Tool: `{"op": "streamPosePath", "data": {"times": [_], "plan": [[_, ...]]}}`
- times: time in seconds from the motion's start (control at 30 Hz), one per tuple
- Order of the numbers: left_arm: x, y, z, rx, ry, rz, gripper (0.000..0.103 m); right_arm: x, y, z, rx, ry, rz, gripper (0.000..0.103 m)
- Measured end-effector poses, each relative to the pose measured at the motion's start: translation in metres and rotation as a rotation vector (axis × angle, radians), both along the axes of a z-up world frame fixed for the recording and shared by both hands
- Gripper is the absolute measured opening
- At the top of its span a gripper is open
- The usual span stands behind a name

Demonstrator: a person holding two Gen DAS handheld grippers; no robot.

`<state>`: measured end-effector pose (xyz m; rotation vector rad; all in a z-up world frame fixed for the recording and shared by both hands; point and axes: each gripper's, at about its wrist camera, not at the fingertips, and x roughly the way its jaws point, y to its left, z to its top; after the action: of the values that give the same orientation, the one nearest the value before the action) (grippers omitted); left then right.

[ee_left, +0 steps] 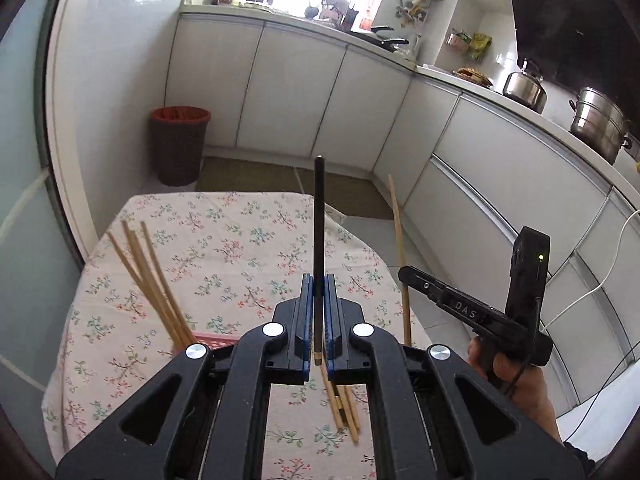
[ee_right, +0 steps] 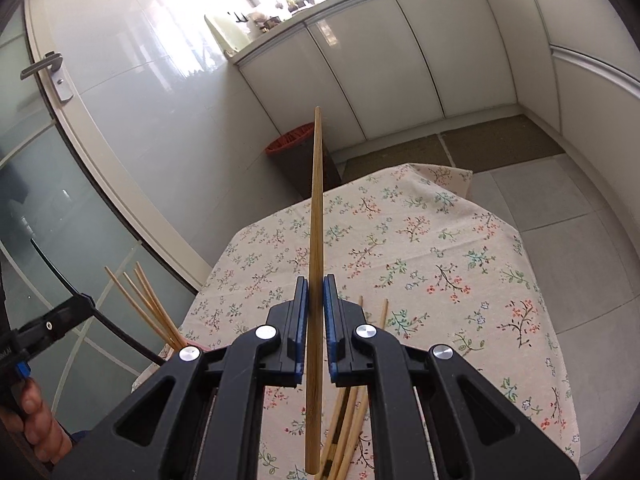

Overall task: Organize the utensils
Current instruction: 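Grasp and lift a black chopstick with the left tool while the right tool holds its chopstick, then lower both held chopsticks into the pink basket and open both tools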

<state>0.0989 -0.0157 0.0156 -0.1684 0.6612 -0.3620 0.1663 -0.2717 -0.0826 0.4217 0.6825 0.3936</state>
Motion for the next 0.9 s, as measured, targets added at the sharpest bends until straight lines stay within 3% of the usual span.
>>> {"op": "streamPosePath", "data": {"times": [0.13,0.5,0.9], "plan": [[-0.008,0.024,0.003,0.035,-0.023,0.072,0.004,-0.005,0.025,0.011,-0.020,-0.094,0.031,0.008],[0.000,0.055,-0.017,0.084,0.070,0.122,0.004,-0.011,0.089,0.028,0.031,-0.245,0.106,0.008],[0.014,0.058,-0.043,0.130,0.151,0.108,0.004,-0.010,0.141,0.017,0.091,-0.287,0.174,0.008]]}}
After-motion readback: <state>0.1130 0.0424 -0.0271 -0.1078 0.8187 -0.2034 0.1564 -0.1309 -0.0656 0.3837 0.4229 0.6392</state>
